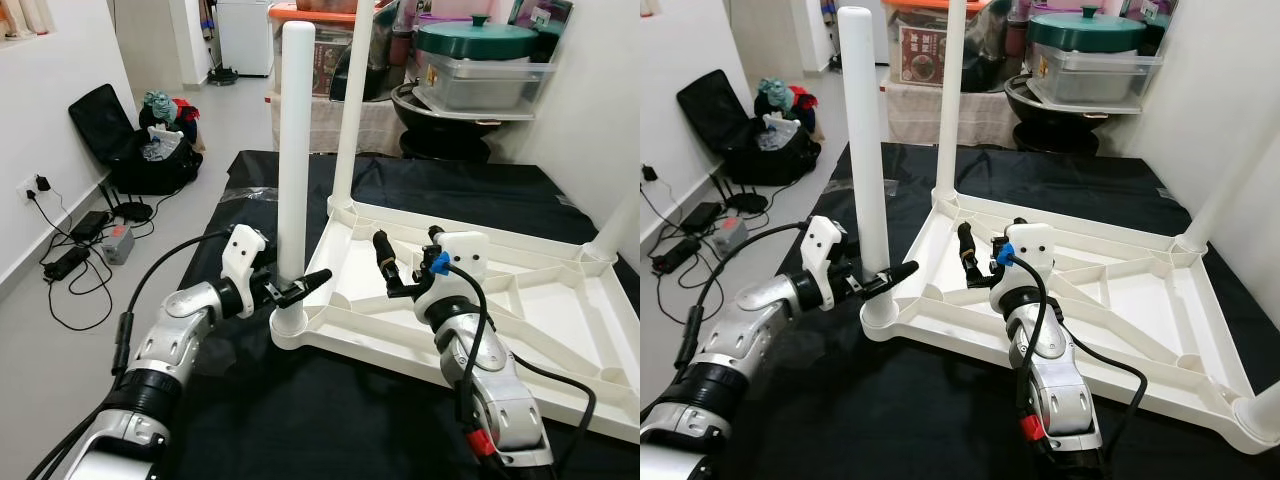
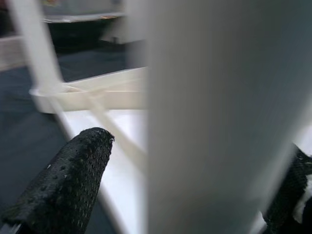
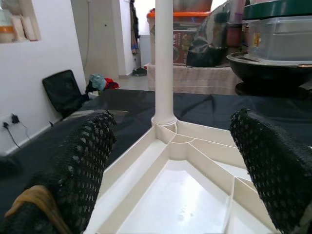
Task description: Building children table
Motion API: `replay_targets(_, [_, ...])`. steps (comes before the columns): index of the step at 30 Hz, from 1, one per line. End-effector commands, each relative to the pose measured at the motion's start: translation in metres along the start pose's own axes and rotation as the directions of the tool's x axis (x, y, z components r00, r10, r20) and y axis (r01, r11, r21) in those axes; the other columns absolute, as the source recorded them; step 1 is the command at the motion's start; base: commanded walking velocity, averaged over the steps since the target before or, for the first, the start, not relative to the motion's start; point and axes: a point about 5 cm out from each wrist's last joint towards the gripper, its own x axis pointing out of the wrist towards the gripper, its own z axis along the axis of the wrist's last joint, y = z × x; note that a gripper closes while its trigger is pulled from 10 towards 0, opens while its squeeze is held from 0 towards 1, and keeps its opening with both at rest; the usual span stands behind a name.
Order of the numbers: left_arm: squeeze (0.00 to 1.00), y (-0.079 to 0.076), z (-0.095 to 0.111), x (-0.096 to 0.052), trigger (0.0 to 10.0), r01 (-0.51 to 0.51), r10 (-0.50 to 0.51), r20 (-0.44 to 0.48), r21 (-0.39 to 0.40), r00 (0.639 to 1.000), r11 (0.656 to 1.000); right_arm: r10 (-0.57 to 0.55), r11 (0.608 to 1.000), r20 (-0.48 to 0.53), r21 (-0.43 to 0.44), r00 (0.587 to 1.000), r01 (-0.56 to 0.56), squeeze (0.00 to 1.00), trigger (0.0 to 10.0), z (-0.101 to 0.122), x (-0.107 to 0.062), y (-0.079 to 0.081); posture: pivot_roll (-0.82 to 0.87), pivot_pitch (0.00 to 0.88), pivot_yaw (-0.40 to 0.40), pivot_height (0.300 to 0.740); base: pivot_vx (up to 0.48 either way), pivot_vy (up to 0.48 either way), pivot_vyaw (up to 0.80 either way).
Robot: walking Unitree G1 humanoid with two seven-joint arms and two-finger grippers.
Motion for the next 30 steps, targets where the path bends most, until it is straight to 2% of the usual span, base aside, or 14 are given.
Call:
replay_targets(1, [0.0,-0.005,0.0,0.007,9.9,0.047,-0.047,-0.004,0.021,0.999,0.999,-0.025,1.0,0.005,-0.001,1.0,0.025,0.0,10.0,-0.001,0.0,-0.004,0.04,0.0,-0.024,0.74,0.0,0.0,0.0])
replay_targets(2, [0.0,-0.005,0.0,0.007,9.9,0.047,-0.047,-0.004,0.021,0.999,0.999,-0.025,1.0,0.005,-0.001,1.0,0.025,0.0,10.0,-0.001,0.0,-0.004,0.04,0.0,-0.024,0.74,0.0,0.0,0.0])
replay_targets(3, [0.0,-0.007,-0.001,0.007,3.7,0.051,-0.051,0.001,0.018,0.999,0.999,-0.027,1.0,0.004,0.001,1.0,0.027,0.0,10.0,-0.001,-0.001,-0.004,0.04,0.0,-0.026,0.74,0.0,0.0,0.0])
replay_targets(6, [0.0,-0.007,-0.002,0.007,3.7,0.053,-0.053,0.006,0.015,0.999,0.998,-0.029,1.0,0.004,0.002,1.0,0.029,0.0,10.0,-0.001,-0.001,-0.004,0.04,0.0,-0.027,0.74,0.0,0.0,0.0])
replay_targets(7, [0.0,-0.007,-0.003,0.004,0.0,0.051,-0.051,0.013,0.015,0.999,0.999,-0.03,1.0,0.003,0.003,1.0,0.03,0.0,10.0,-0.002,-0.002,-0.004,0.04,0.0,-0.029,0.74,0.0,0.0,0.0])
replay_targets(14, [0.0,0.004,-0.012,-0.012,0.0,-0.062,0.063,-0.002,0.059,0.998,0.996,-0.029,1.0,-0.003,0.011,1.0,0.029,0.0,10.0,-0.004,-0.003,-0.004,0.06,0.0,-0.038,0.74,0.0,0.0,0.0])
replay_targets(16, [0.0,0.017,-0.009,-0.02,0.0,-0.207,0.206,0.018,0.092,0.978,0.974,-0.029,0.999,-0.007,0.012,1.0,0.029,0.0,10.0,-0.005,-0.004,-0.004,0.06,0.0,-0.037,0.74,0.0,0.0,0.0])
replay_targets(20, [0.0,0.022,-0.006,-0.027,0.0,-0.275,0.271,0.047,0.111,0.961,0.955,-0.032,0.999,-0.011,0.01,0.999,0.032,0.0,10.0,-0.006,-0.005,-0.005,0.06,0.0,-0.036,0.74,0.0,0.0,0.0])
replay_targets(21, [0.0,0.023,-0.005,-0.037,0.0,-0.317,0.313,0.052,0.134,0.948,0.939,-0.036,0.999,-0.014,0.008,0.999,0.036,0.0,10.0,-0.006,-0.006,-0.006,0.06,0.0,-0.032,0.74,0.0,0.0,0.0])
replay_targets(23, [0.0,0.023,-0.005,-0.037,0.0,-0.317,0.313,0.052,0.134,0.948,0.939,-0.036,0.999,-0.014,0.008,0.999,0.036,0.0,10.0,-0.006,-0.006,-0.006,0.06,0.0,-0.032,0.74,0.0,0.0,0.0])
replay_targets(24, [0.0,0.024,-0.005,-0.042,0.0,-0.343,0.339,0.05,0.146,0.939,0.928,-0.037,0.999,-0.015,0.007,0.999,0.037,0.0,10.0,-0.007,-0.007,-0.007,0.06,0.0,-0.032,0.74,0.0,0.0,0.0])
replay_targets(26, [0.0,0.028,-0.01,-0.067,0.0,-0.44,0.439,0.041,0.125,0.898,0.889,-0.044,0.999,-0.025,0.007,0.999,0.044,0.0,10.0,-0.009,-0.01,-0.01,0.08,0.0,-0.043,0.74,0.0,0.0,0.0])
replay_targets(27, [0.0,0.028,-0.01,-0.067,0.0,-0.44,0.439,0.041,0.125,0.898,0.889,-0.044,0.999,-0.025,0.007,0.999,0.044,0.0,10.0,-0.009,-0.01,-0.01,0.08,0.0,-0.043,0.74,0.0,0.0,0.0])
replay_targets(30, [0.0,0.02,-0.017,-0.085,0.0,-0.46,0.46,0.02,0.107,0.888,0.882,-0.045,0.999,-0.038,0.006,0.998,0.045,0.0,10.0,-0.012,-0.012,-0.012,0.09,0.0,-0.048,0.74,0.0,0.0,0.0])
